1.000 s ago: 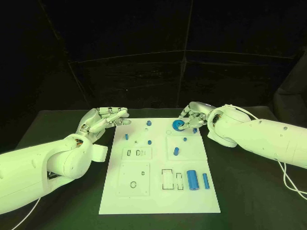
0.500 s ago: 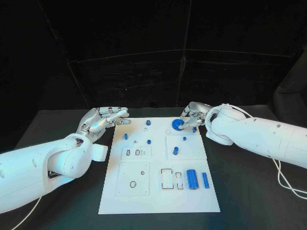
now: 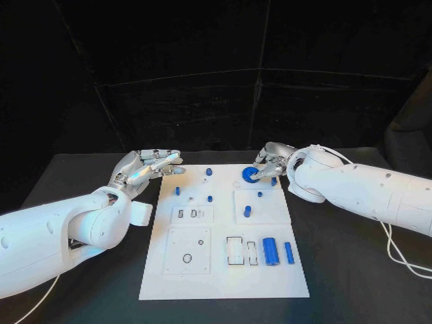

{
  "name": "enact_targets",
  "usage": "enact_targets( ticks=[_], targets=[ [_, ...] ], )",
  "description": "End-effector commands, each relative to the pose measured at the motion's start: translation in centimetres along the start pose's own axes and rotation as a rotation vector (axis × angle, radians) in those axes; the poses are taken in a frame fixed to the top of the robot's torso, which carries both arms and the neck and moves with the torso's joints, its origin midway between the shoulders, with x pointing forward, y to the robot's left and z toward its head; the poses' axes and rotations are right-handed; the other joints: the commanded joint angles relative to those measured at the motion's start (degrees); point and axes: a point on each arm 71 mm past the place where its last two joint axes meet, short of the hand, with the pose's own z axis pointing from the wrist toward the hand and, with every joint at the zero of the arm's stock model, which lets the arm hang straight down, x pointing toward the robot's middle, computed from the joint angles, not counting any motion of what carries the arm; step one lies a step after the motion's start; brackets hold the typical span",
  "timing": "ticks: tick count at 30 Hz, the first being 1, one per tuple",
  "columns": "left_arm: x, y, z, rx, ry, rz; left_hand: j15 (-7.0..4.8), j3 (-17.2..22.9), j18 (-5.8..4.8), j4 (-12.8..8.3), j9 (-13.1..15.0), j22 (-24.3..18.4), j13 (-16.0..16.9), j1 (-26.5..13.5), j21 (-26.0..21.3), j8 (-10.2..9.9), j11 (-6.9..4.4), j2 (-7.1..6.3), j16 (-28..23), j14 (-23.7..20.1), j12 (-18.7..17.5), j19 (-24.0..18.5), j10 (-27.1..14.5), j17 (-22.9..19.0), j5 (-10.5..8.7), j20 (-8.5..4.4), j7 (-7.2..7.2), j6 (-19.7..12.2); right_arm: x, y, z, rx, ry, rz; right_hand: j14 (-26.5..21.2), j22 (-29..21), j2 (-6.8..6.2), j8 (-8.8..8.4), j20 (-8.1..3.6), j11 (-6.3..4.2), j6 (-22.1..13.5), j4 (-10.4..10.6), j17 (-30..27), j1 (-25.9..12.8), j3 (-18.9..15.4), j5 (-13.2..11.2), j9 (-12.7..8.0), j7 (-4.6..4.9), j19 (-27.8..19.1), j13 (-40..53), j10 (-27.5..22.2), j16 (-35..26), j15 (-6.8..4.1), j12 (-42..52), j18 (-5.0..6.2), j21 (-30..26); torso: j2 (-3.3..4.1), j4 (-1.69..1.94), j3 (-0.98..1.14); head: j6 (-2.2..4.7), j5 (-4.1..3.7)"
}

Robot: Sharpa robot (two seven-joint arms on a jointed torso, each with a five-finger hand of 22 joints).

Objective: Assemble the parts on the task board

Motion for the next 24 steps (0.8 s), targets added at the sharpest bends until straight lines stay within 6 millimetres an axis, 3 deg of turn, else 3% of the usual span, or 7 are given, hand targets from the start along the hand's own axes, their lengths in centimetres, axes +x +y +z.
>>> enact_targets(
  ticks=[1,12,16,24],
  targets=[
    [0.14,-0.08,0.07,0.002,0.012,-0.01,0.11,-0.11,0.45,-0.31,-0.03,-0.09,-0.07,-0.31,-0.39,-0.04,0.18,0.38,-0.38,0.37,-0.2,0.49,0.26,0.09,-0.15,-0.01,-0.01,0.24,0.03,0.24,0.08,0.002,0.009,-0.012,4.69,0.4,0.72,0.31,0.28,-0.04,0.35,0.08,6.88,0.36,-0.11,0.26,0.09,-0.11,0.5,3.46,0.56,0.3,0.38,0.55,-0.65,0.36,0.01,-0.02,0.0,-0.09,0.02],
    [0.08,-0.03,0.09,-0.002,0.011,-0.008,0.13,-0.11,0.44,-0.35,-0.05,-0.11,-0.09,-0.35,-0.41,-0.1,0.22,0.37,-0.44,0.38,-0.29,0.53,0.22,0.11,-0.15,-0.01,0.02,0.19,0.25,0.66,0.33,-0.005,0.016,-0.06,4.74,1.03,1.32,0.72,0.25,-0.1,0.58,-0.51,7.3,1.57,0.2,0.13,0.07,-0.17,0.86,4.11,0.85,0.51,0.35,0.99,-0.76,0.67,0.02,0.05,0.03,-0.32,-0.01],
    [0.1,-0.02,0.11,-0.004,0.012,-0.009,0.13,-0.11,0.44,-0.35,-0.05,-0.11,-0.09,-0.35,-0.41,-0.1,0.22,0.37,-0.44,0.38,-0.29,0.53,0.22,0.11,-0.15,-0.01,0.02,0.19,0.28,0.78,0.42,-0.009,0.011,-0.084,4.82,1.84,2.7,1.24,0.19,-0.18,1.22,-1.51,7.84,3.4,1.61,-1.62,0.1,-0.22,1.3,5.19,1.42,0.73,0.28,1.77,-0.92,1.05,0.02,0.06,0.03,-0.36,-0.01],
    [0.11,0.01,0.13,-0.007,0.014,-0.01,0.14,-0.02,0.43,-0.58,-0.08,-0.17,-0.12,-0.24,-0.47,-0.25,0.25,0.43,-0.58,0.43,-0.5,0.61,0.14,0.15,-0.15,-0.02,0.06,0.09,0.26,1.11,0.47,-0.019,-0.011,-0.135,4.93,3.17,4.38,1.99,0.11,-0.29,2.93,-3.48,8.61,5.41,4.88,-2.82,0.04,-0.31,2.02,7.61,2.75,1.05,0.2,3.57,-1.16,1.72,0.0,-0.06,0.05,-0.48,0.07]
  ],
)
